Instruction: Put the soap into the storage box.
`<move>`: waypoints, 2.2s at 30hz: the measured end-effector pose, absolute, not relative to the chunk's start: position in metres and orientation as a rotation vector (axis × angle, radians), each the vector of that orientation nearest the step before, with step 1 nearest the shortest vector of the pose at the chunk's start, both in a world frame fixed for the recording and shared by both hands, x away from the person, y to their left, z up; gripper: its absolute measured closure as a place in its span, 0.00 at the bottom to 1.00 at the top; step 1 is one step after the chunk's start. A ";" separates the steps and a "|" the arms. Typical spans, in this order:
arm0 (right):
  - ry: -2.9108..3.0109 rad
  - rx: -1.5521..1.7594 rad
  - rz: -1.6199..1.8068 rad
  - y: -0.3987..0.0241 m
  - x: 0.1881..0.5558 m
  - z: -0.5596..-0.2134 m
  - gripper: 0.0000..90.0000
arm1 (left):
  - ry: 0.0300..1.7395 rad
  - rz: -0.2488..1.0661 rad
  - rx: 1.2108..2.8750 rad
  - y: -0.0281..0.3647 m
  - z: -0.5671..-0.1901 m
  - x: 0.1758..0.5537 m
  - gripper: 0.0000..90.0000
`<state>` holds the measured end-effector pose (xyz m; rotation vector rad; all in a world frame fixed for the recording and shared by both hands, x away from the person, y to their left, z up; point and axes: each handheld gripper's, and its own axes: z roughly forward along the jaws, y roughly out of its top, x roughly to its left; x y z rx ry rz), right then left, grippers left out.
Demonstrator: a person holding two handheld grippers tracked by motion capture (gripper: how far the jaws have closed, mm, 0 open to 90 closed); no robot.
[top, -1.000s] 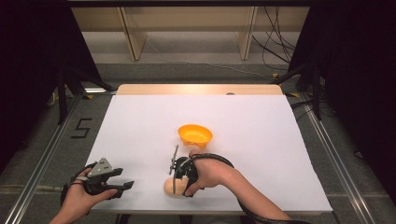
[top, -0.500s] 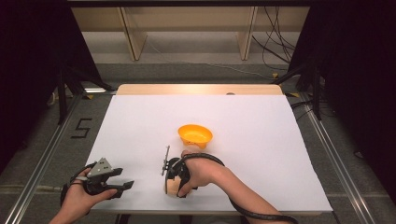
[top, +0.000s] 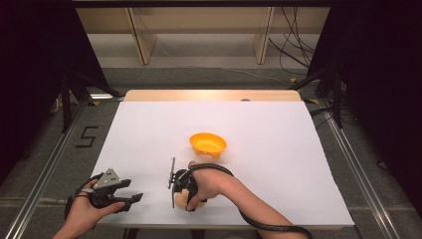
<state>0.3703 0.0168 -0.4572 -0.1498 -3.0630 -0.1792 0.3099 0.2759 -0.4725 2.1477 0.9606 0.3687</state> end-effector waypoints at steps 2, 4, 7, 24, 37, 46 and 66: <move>-3.071 -0.118 -0.184 0.018 0.371 -0.458 0.31 | 0.961 0.369 2.147 0.276 -0.472 0.310 0.35; -3.057 -0.125 -0.181 0.019 0.371 -0.460 0.31 | 0.958 0.364 2.146 0.276 -0.472 0.310 0.35; -3.060 -0.095 -0.181 0.019 0.371 -0.462 0.33 | 0.960 0.368 2.148 0.276 -0.473 0.310 0.35; -3.046 -0.104 -0.181 0.018 0.371 -0.461 0.37 | 0.957 0.369 2.150 0.276 -0.472 0.310 0.35; -3.033 -0.093 -0.215 0.019 0.374 -0.462 0.37 | 0.955 0.371 2.149 0.276 -0.472 0.310 0.35; -3.024 -0.105 -0.206 0.015 0.374 -0.457 0.37 | 0.955 0.369 2.148 0.276 -0.472 0.310 0.35; -3.026 -0.054 -0.119 -0.023 0.380 -0.437 0.37 | 0.961 0.360 2.145 0.277 -0.473 0.310 0.35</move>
